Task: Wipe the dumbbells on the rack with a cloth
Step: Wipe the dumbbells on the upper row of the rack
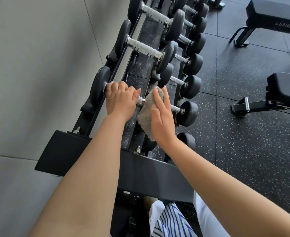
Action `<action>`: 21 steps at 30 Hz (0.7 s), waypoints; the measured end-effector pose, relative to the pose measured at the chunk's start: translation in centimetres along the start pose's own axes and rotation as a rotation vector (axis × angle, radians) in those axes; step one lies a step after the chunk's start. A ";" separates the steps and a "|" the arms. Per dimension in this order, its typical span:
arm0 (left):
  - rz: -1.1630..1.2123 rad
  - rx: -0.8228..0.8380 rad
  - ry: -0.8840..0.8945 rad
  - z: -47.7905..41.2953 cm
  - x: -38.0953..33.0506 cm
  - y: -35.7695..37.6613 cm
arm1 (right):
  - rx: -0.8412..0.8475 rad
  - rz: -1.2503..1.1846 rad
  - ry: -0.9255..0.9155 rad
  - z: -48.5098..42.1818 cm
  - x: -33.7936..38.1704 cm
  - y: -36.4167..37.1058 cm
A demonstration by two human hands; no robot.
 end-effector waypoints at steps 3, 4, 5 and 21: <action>0.122 0.015 -0.032 0.0 -0.2 -0.1 | 0.090 -0.118 -0.008 -0.6 -0.6 -0.7; 0.202 0.009 -0.053 0.0 -0.3 -0.3 | 0.118 -0.167 0.015 -0.8 -1.1 -0.8; 0.294 0.007 -0.082 0.1 -0.4 -0.4 | 0.148 -0.223 0.058 -1.0 -1.6 -0.8; 0.451 -0.053 -0.115 2.1 -2.8 -0.6 | 0.224 -0.679 0.692 0.8 -7.3 -0.9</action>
Point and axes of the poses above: each hand's wrist, its own z-axis away from the middle knuckle, its own y-axis out of the palm, x = y × z, the point moved 10 cm from there along -z, towards the middle knuckle, and after that the axes turned 12 degrees about y, right-handed, at the moved point
